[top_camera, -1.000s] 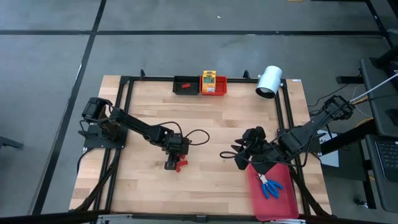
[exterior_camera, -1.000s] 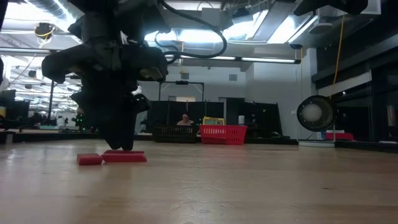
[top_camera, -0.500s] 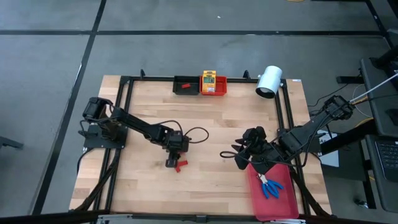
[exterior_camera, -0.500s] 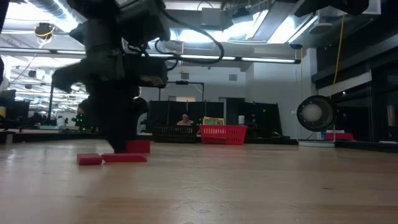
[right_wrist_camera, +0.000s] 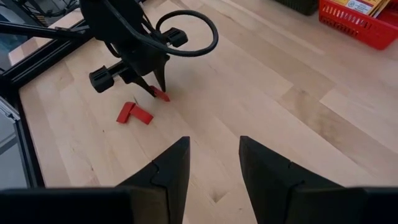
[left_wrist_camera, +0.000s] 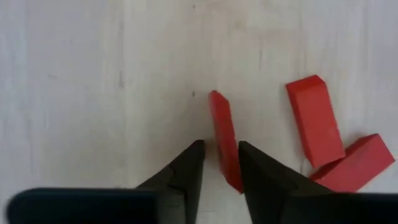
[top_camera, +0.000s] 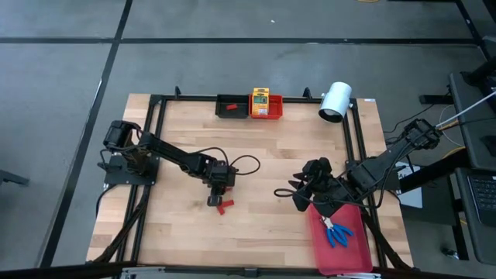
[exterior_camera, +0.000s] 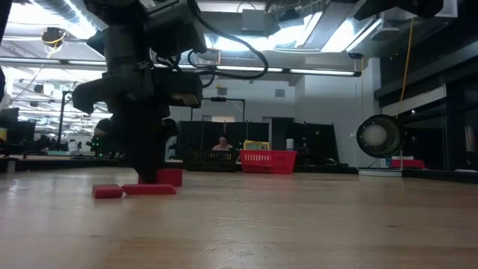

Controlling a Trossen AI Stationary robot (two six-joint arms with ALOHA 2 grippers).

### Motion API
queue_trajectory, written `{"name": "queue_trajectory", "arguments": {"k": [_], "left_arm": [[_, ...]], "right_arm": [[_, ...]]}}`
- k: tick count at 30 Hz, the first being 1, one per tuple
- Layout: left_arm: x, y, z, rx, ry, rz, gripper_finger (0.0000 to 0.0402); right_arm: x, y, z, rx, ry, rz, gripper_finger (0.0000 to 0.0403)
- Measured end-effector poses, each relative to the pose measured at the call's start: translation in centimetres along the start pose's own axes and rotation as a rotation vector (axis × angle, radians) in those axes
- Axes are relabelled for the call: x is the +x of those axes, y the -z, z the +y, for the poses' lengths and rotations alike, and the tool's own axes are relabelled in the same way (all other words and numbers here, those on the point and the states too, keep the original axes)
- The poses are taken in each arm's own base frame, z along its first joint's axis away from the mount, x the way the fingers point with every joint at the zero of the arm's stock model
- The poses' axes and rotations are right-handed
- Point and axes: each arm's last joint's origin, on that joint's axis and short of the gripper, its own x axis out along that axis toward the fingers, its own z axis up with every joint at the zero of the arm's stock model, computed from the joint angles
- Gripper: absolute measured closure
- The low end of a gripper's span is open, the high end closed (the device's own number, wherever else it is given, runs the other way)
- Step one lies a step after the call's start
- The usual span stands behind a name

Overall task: Pick & Place School Supplies
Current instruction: Put the red eraser into the black bin

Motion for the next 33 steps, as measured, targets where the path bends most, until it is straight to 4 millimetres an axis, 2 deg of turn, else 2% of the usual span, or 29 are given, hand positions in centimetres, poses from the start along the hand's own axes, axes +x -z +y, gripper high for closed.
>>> {"name": "queue_trajectory", "arguments": {"k": [5,8,11,13,16,19,21,23,27,29,33], "left_arm": [[0.0,-0.1,0.3,-0.06,-0.019,-0.007,0.038],[-0.7,-0.3,0.8,-0.094,0.024,-0.027,0.0386],[-3.7,-1.7,1.4,-0.123,0.037,-0.149,0.0386],[-6.2,-2.3,2.7,-0.185,-0.017,-0.256,0.0386],[-10.0,-2.7,6.2,-0.38,-0.136,-0.454,0.0386],[-13.3,-2.6,11.1,-0.64,-0.103,-0.685,0.0386],[-14.3,-2.0,14.4,-0.798,-0.058,-0.75,0.0387],[-14.5,-1.3,17.3,-0.879,-0.035,-0.747,0.0387],[-13.9,-0.2,21.6,-0.879,-0.115,-0.557,0.0387],[-13.7,-0.6,23.4,-0.788,-0.133,-0.503,0.0387],[-13.2,-2.1,25.6,-0.586,-0.196,-0.423,0.0387]], "right_arm": [[0.0,0.0,0.0,-0.001,0.004,-0.007,0.0262],[0.0,0.0,0.0,-0.001,0.004,-0.006,0.0262],[-0.1,0.1,0.0,0.002,0.001,-0.005,0.0262],[-0.1,0.1,0.0,0.006,0.002,-0.004,0.0262],[-0.1,0.1,0.0,0.007,0.005,-0.003,0.0262],[-0.1,0.1,-0.1,0.007,0.013,-0.022,0.0262],[-0.1,0.0,-0.1,0.0,0.018,-0.037,0.0262],[-0.1,0.0,-0.1,0.0,0.024,-0.052,0.0262],[-0.1,0.0,-0.1,-0.001,0.027,-0.062,0.0262],[-0.1,0.0,-0.1,-0.002,0.027,-0.063,0.0262],[-0.1,-0.1,0.0,0.006,0.025,-0.068,0.0262]]}}
